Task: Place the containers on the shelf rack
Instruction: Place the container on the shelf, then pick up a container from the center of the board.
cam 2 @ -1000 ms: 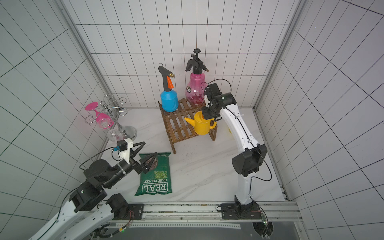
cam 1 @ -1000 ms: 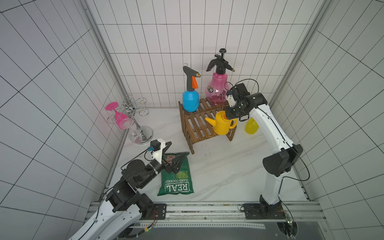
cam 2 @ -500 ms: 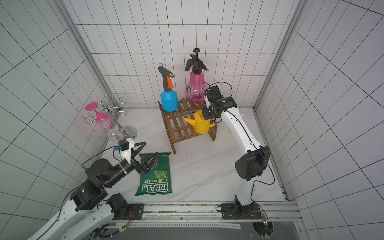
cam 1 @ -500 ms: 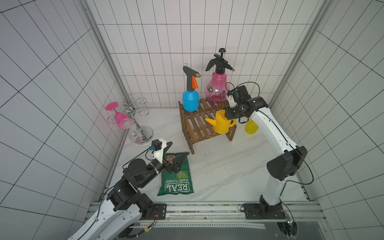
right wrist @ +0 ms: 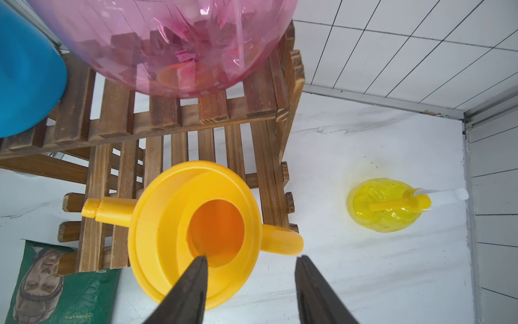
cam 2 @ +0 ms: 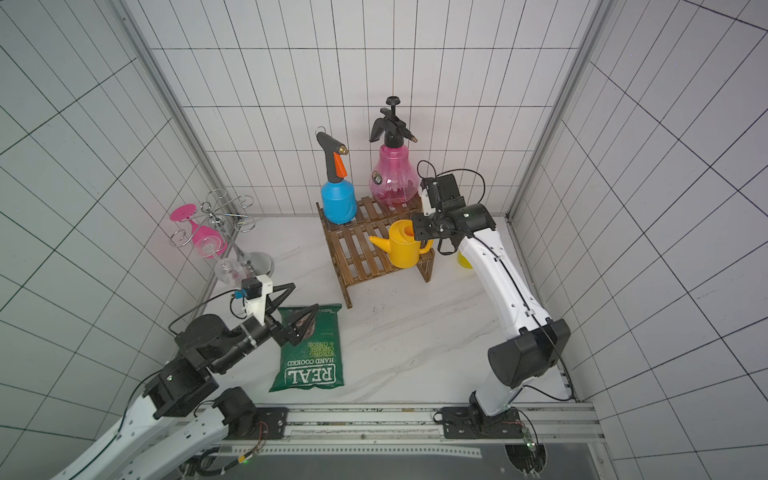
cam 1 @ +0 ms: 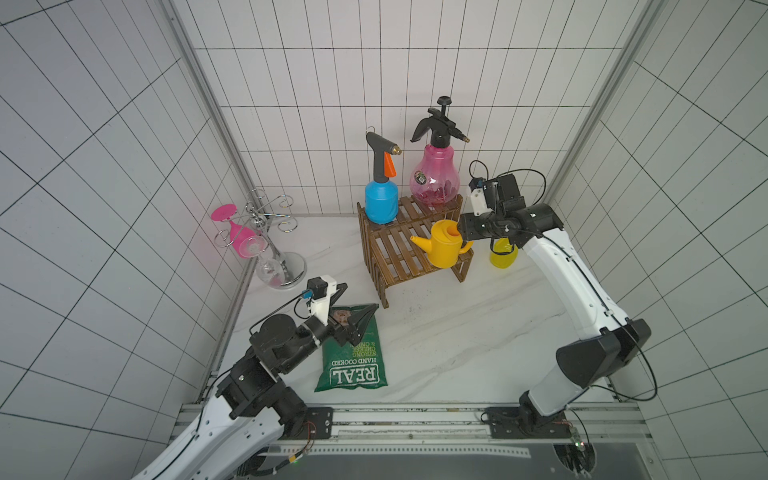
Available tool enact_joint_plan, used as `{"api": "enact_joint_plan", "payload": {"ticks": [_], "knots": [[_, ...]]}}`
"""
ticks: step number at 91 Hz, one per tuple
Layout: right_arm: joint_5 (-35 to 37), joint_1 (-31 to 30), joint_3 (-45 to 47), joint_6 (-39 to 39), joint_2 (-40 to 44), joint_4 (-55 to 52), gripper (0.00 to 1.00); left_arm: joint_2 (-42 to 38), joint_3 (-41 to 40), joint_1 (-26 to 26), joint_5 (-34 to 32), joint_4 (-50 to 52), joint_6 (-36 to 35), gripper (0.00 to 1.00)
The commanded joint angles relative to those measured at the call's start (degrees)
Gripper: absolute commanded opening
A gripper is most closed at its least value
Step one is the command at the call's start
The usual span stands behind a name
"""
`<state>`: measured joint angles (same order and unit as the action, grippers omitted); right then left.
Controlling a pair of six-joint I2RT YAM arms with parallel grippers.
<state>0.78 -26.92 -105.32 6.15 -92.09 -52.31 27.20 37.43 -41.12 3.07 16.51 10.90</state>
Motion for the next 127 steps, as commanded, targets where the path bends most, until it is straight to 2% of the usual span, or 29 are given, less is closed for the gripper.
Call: {"api": "enact_joint_plan", "payload": {"ticks": [1, 8, 15, 20, 29, 36, 39, 49, 62, 67, 75, 88, 101, 117, 120, 127], "knots": [[-0.73, 1.31, 6.88, -0.01, 8.97, 7.36, 0.62, -0.03, 1.96, 0.25, 0.63, -0.97, -0.69, 0.98], [-3.31, 4.91, 17.99, 3.00, 16.98, 17.07, 0.67, -0.23, 1.78, 0.25, 0.50, -0.93, -0.26, 0.98], [-9.00, 12.08, 29.82, 9.49, 25.56, 27.04, 0.75, -0.25, 1.27, 0.24, 0.49, -1.38, 0.39, 0.98], [-14.94, 18.33, 36.04, 13.80, 28.49, 33.19, 0.81, -0.30, 0.85, 0.25, 0.66, -1.90, 0.69, 0.99], [-23.44, 29.57, 43.54, 22.37, 27.79, 37.40, 0.85, -0.26, 0.04, 0.23, 0.93, -2.76, 1.09, 0.98], [-29.30, 37.35, 46.13, 29.69, 23.17, 39.48, 0.85, -0.21, 0.01, 0.25, 1.14, -2.72, 1.12, 0.98], [-30.55, 39.32, 45.89, 30.38, 21.00, 39.38, 0.85, -0.26, -0.11, 0.25, 1.22, -2.70, 1.08, 0.98], [-31.75, 41.43, 37.76, 26.67, 12.65, 32.62, 0.86, -0.82, -0.48, 0.24, 1.40, -2.67, 1.27, 0.98], [-31.15, 42.38, 23.39, 27.07, 1.88, 22.72, 0.87, -1.66, -0.97, 0.25, 1.42, -2.65, 1.58, 0.98], [-26.63, 41.89, 16.65, 28.10, -2.09, 15.82, 0.87, -1.71, -1.06, 0.24, 1.42, -2.71, 1.54, 0.98], [-21.88, 40.20, 8.89, 35.16, -7.29, 8.25, 0.87, -1.55, -1.28, 0.21, 1.29, -2.88, 1.26, 0.98], [-9.71, 33.83, -4.88, 45.27, -14.80, -4.81, 0.86, -0.59, -1.67, 0.24, 1.48, -4.38, 0.92, 0.98], [-1.98, 30.52, -16.89, 48.81, -21.79, -15.31, 0.83, 0.13, -1.12, 0.23, 1.94, -4.31, 0.28, 0.98], [-4.03, 29.70, -23.90, 51.17, -28.15, -18.28, 0.78, -0.41, -1.31, 0.25, 1.43, -3.95, -0.05, 0.98], [-4.34, 29.56, -25.09, 51.10, -29.20, -18.42, 0.74, -0.45, -1.24, 0.24, 1.46, -3.93, -0.01, 0.98], [-5.29, 29.32, -28.13, 50.93, -31.84, -18.67, 0.72, -0.40, -1.14, 0.25, 1.58, -3.86, -0.17, 0.98]]}}
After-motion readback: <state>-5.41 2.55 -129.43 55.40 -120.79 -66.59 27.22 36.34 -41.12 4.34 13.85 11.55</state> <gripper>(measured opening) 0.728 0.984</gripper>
